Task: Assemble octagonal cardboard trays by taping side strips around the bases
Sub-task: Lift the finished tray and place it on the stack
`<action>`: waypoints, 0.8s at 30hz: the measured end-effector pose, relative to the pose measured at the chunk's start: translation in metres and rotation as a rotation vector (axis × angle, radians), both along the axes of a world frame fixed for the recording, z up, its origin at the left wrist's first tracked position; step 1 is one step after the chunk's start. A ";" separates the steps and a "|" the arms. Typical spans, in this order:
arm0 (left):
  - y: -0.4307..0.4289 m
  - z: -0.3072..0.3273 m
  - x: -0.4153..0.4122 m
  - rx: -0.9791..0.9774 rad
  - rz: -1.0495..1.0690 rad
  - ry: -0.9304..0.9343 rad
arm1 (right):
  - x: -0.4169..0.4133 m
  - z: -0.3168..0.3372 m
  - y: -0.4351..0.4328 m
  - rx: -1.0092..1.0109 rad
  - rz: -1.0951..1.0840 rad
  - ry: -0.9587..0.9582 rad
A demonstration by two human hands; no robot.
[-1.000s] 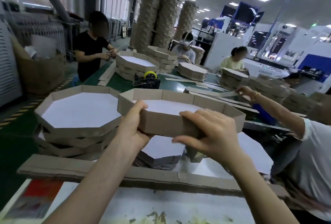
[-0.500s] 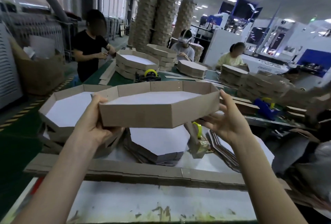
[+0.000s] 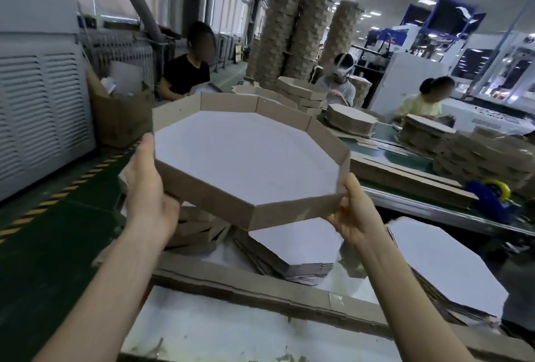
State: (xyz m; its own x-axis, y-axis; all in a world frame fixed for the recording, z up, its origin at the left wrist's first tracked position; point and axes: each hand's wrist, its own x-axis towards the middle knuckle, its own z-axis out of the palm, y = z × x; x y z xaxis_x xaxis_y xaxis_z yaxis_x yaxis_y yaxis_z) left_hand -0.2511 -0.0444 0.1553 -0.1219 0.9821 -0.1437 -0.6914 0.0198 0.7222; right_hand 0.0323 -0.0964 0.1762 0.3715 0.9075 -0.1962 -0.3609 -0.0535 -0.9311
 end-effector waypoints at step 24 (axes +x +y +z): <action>0.126 -0.097 0.013 -0.254 0.442 0.892 | -0.041 -0.086 0.312 -0.250 0.158 -0.542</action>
